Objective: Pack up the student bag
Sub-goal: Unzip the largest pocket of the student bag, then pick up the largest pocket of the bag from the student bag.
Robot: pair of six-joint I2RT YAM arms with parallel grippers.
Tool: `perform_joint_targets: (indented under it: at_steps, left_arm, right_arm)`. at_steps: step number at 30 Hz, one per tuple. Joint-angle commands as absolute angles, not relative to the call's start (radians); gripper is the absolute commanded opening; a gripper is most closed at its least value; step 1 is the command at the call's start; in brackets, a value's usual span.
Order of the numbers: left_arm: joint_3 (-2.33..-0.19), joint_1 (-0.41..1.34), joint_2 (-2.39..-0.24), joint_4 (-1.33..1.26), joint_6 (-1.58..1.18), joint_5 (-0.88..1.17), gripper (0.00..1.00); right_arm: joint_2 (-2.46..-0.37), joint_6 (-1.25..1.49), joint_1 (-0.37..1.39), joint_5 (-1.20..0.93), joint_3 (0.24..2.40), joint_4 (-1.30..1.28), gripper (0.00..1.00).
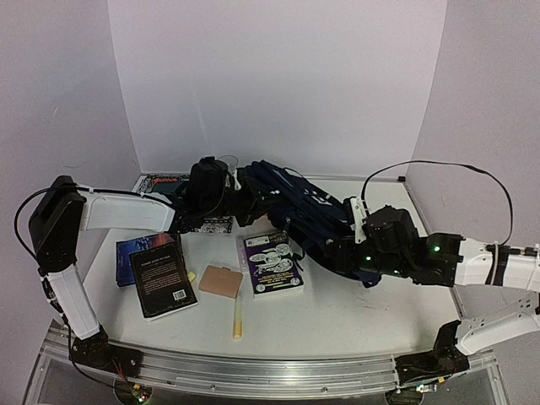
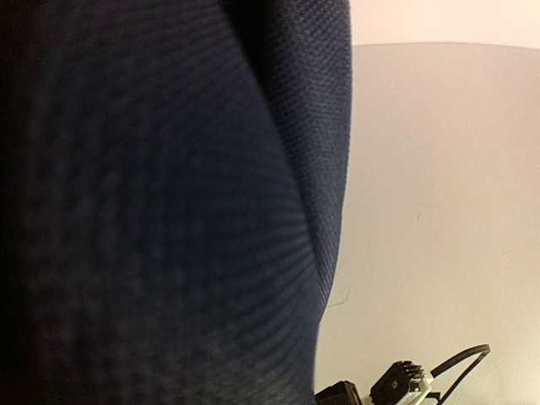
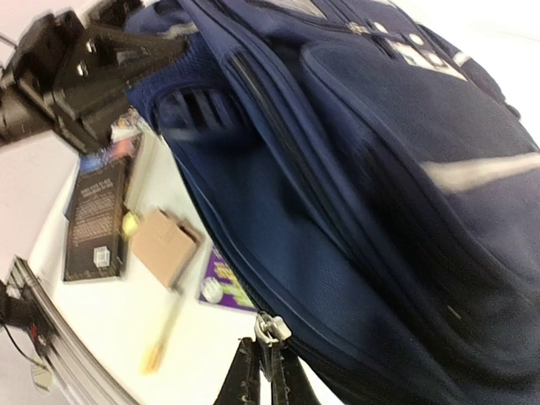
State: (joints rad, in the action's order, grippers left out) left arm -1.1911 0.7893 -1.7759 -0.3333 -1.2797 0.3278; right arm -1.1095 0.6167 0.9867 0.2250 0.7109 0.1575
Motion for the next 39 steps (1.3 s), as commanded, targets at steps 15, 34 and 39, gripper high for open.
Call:
perform_joint_targets:
  at_steps: [15,34,39]
  left_arm:
    - [-1.669,0.729,-2.004,0.073,-0.816,0.376,0.04]
    - [-1.514,0.748,-1.919,-0.106,-1.048,0.385,0.0]
    - [-1.492,0.751,-1.908,-0.128,-1.072,0.394,0.0]
  right_arm:
    - [-1.066,0.541,0.991,0.04,0.872,-0.215,0.0]
    - [-1.37,0.976,1.074,0.346,0.993,-0.237,0.35]
    - [-1.467,1.082,1.101,0.412,1.051,-0.317,0.42]
